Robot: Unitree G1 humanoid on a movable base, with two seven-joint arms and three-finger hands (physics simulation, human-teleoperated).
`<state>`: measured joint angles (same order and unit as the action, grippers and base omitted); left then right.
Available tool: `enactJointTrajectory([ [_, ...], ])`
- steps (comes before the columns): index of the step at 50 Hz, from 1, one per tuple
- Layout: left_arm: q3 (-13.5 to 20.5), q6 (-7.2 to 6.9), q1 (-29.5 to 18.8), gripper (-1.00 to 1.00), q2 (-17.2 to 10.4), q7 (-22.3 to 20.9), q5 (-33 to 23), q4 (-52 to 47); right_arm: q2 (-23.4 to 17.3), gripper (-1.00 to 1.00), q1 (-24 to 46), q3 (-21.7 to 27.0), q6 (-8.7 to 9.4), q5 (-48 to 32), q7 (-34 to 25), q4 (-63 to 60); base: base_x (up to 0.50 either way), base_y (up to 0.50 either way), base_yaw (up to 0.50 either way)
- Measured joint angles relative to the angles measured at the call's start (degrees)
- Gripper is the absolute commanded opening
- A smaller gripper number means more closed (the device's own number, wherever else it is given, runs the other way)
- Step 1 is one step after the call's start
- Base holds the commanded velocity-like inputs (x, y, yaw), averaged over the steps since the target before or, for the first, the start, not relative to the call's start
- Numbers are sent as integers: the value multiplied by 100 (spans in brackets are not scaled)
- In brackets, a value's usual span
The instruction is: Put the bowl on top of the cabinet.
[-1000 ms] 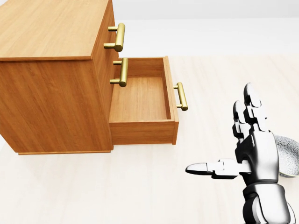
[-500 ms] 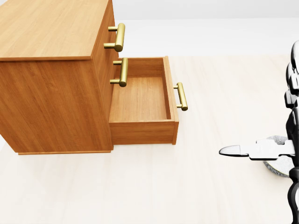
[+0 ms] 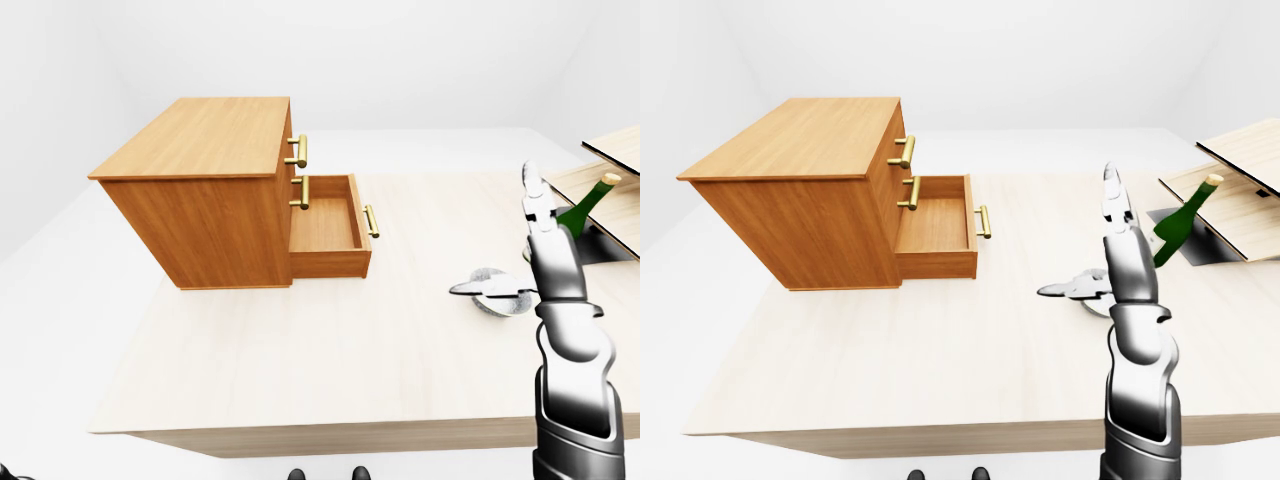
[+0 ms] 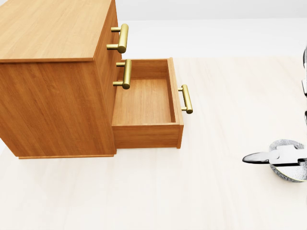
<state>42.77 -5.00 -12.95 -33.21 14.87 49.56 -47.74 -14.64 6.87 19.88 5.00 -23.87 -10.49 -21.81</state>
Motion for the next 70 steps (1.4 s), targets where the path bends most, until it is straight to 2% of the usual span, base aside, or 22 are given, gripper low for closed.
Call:
enactJointTrajectory([
  [30,30,0,5,98,-40,49,83,-18,-184,100,-91,112,0,-1122,117,689,0,0,0],
  [70,97,0,18,98,-125,107,212,-3,-318,100,-134,-43,0,-2257,816,1706,0,0,0],
])
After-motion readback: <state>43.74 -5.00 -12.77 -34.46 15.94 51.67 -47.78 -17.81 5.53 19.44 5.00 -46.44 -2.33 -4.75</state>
